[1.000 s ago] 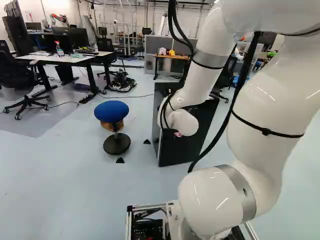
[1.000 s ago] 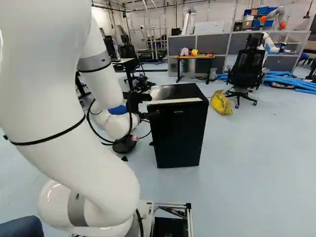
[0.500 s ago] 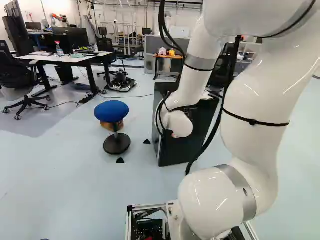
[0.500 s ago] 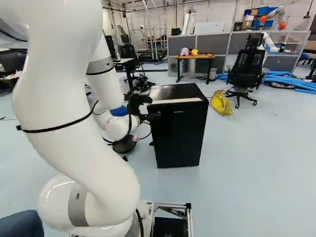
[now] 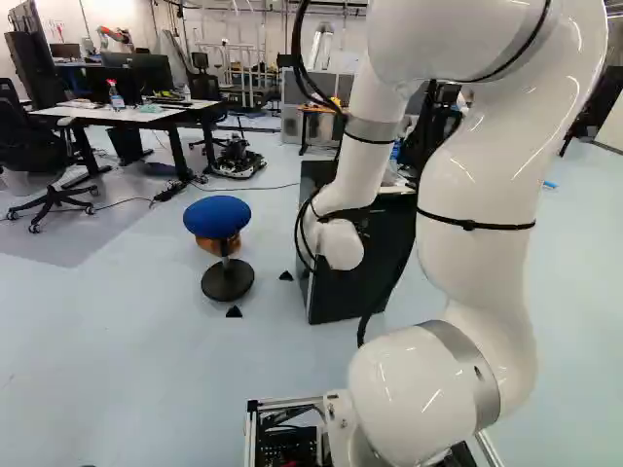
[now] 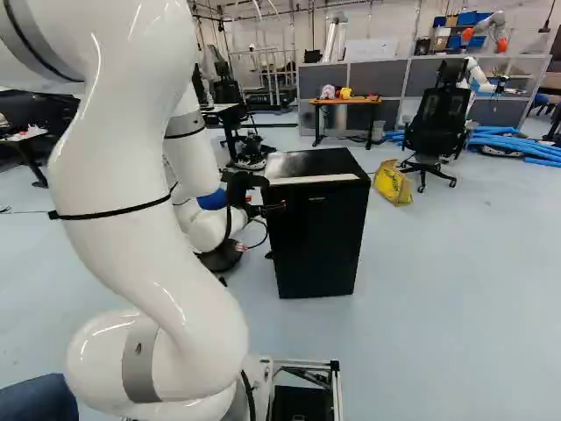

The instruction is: Grab a drink from the fridge

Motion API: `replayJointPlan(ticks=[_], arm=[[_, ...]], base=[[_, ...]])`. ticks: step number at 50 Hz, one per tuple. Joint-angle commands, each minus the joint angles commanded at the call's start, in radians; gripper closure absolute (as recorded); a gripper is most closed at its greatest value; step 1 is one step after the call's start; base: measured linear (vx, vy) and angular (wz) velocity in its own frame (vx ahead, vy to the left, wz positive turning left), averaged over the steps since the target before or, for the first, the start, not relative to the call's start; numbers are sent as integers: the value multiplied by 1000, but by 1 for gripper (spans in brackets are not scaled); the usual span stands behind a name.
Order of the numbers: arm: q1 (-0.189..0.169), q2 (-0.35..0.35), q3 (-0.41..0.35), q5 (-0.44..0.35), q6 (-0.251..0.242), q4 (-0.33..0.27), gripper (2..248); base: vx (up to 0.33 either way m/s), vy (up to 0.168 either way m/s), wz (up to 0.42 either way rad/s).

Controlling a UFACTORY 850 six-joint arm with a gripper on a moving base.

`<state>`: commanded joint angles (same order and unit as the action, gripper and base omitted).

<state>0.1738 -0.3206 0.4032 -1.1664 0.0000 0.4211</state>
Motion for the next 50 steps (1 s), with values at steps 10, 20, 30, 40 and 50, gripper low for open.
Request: replayJointPlan(ticks=[10,20,30,40,50], arm=[[16,-43,22,-33,0,26,3],[32,-86,45,-73,0,52,3],[46,-129,68,-118,0,77,3],[58,-172,93,-163,0,102,3],[68,-214,117,-208,0,127,3]], base=[[0,0,0],[0,0,0],[0,0,0],[0,0,0],[0,0,0]])
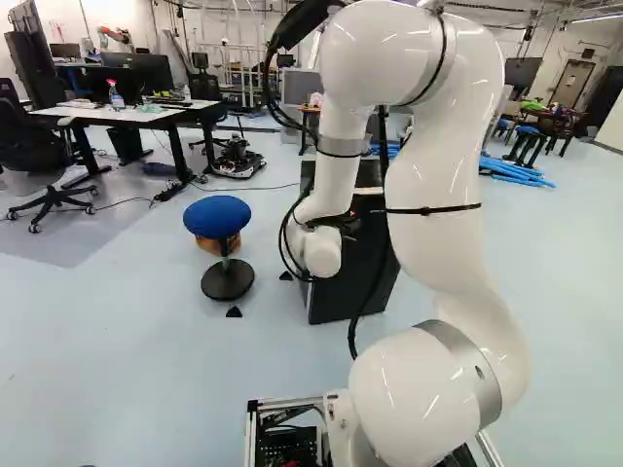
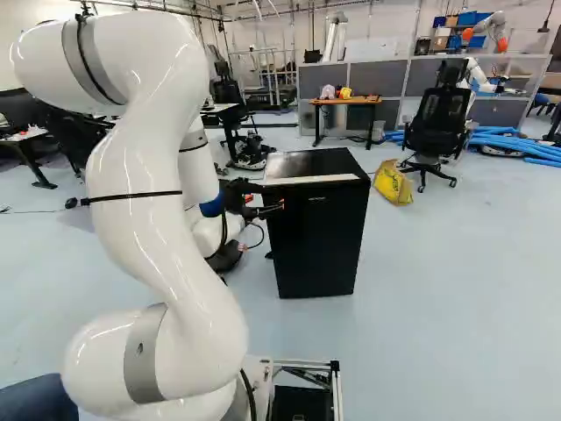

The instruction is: Grab a drink from the fridge

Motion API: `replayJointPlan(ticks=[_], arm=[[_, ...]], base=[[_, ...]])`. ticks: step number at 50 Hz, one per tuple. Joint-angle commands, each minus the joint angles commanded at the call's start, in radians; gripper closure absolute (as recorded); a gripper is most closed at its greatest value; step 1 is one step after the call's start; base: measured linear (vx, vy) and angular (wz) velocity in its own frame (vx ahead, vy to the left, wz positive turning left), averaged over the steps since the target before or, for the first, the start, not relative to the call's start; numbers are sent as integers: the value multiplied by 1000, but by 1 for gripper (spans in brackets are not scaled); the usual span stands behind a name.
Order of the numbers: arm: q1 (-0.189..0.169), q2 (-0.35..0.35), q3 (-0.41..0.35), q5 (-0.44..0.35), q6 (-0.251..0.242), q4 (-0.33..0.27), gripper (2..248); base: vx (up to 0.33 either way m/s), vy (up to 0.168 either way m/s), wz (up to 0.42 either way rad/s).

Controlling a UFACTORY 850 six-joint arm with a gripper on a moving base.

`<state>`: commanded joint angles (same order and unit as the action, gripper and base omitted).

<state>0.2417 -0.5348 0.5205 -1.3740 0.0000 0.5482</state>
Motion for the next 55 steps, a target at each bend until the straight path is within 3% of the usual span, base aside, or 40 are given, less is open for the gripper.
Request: replayJointPlan(ticks=[22,55], arm=[[20,-53,39,-88,0,57,3],[33,-65,57,-94,0,118,3]], base=[[0,0,0],[0,0,0]])
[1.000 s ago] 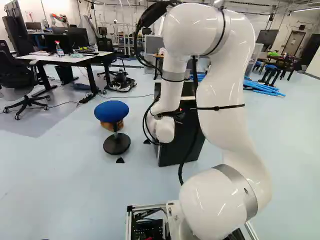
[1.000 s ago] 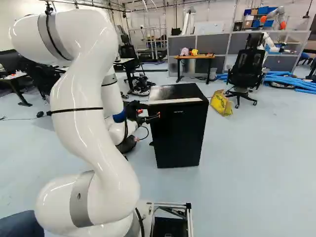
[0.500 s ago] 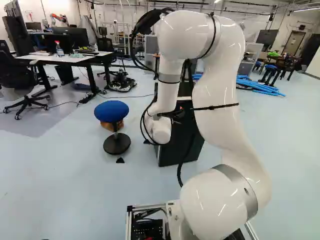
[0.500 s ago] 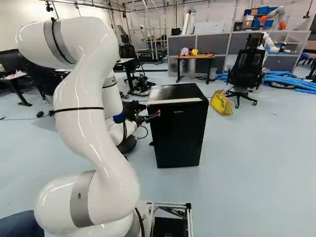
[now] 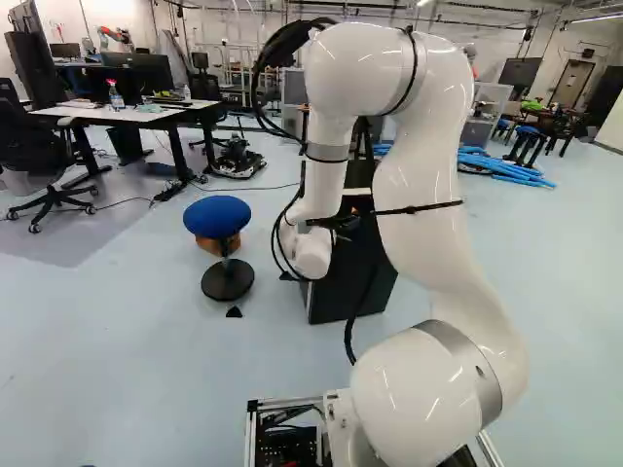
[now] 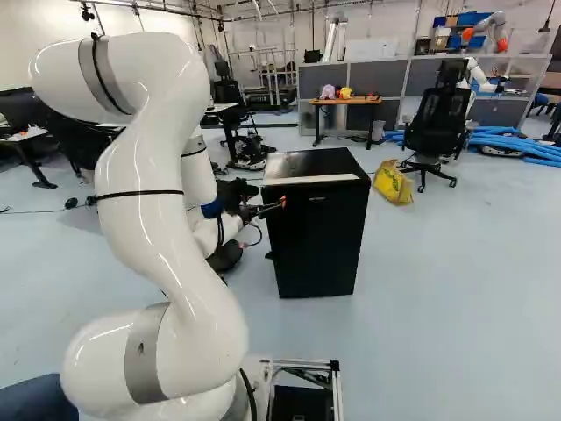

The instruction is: Grab a drink from the fridge

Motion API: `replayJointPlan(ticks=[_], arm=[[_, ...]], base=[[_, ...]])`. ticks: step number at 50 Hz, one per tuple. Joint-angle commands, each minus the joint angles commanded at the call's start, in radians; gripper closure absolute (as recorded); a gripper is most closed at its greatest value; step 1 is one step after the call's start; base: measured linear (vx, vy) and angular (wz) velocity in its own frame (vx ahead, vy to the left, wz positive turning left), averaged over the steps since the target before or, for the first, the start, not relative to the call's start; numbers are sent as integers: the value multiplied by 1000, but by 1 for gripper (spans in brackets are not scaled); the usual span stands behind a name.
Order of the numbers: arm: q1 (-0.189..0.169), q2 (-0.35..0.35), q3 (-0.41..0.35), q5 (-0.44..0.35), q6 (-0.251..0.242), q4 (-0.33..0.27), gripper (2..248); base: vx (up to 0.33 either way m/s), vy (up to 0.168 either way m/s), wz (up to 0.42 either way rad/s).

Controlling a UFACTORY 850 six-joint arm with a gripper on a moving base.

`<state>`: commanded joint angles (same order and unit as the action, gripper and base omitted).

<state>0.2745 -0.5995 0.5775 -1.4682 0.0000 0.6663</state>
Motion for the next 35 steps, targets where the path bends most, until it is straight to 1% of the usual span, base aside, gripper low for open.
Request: replayJointPlan(ticks=[35], arm=[[7,-16,25,-11,0,68,3]], base=[[0,0,0]])
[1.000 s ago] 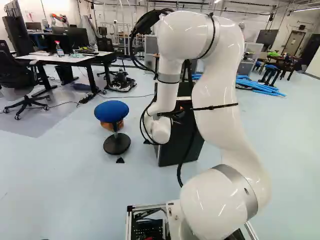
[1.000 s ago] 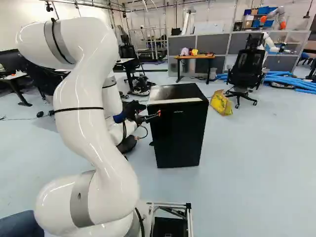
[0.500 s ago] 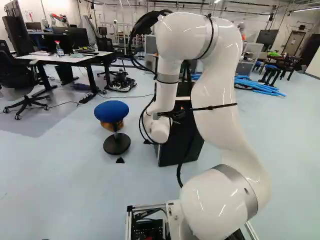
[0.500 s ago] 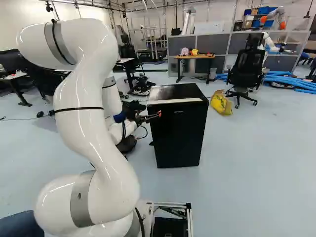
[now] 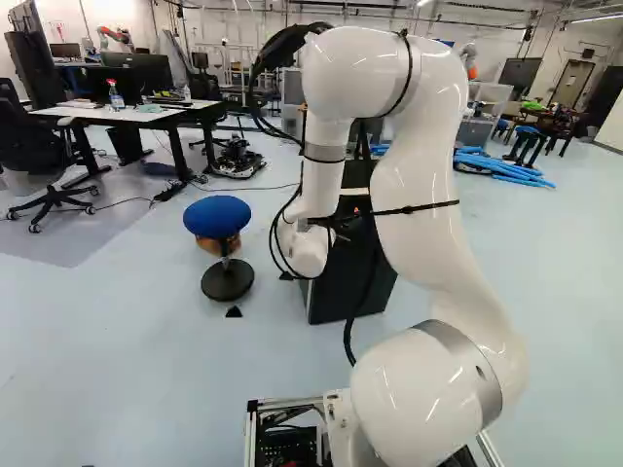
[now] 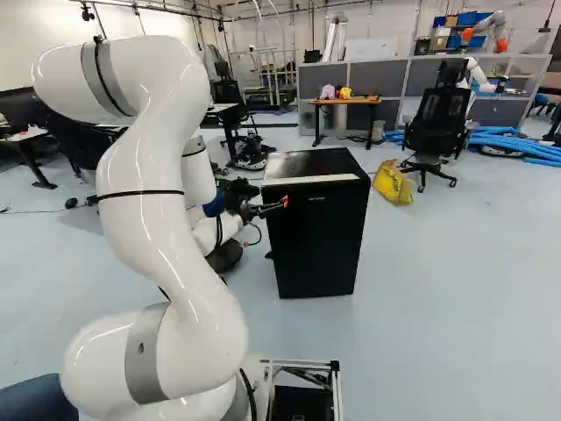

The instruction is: Grab a drink from the fridge

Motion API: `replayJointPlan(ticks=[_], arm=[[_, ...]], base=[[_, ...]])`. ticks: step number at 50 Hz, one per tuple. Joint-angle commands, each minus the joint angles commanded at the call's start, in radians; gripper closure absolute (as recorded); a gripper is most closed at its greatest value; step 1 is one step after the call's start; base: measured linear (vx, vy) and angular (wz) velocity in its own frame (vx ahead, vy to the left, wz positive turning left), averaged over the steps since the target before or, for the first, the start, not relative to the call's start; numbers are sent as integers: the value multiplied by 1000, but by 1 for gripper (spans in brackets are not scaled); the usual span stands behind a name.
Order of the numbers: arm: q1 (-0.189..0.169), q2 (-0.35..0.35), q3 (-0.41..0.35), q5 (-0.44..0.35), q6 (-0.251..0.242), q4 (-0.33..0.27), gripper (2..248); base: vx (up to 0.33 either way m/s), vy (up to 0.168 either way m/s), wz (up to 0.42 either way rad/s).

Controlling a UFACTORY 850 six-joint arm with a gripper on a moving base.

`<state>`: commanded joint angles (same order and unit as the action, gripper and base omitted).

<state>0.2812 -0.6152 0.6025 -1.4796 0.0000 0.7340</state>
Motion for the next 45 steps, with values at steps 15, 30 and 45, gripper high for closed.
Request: replayJointPlan(ticks=[15,30,45], arm=[[3,-7,11,-9,0,29,3],[7,-9,14,-19,0,58,3],[10,-9,14,-23,0,87,3]], base=[[0,0,0],[0,0,0],[0,0,0]])
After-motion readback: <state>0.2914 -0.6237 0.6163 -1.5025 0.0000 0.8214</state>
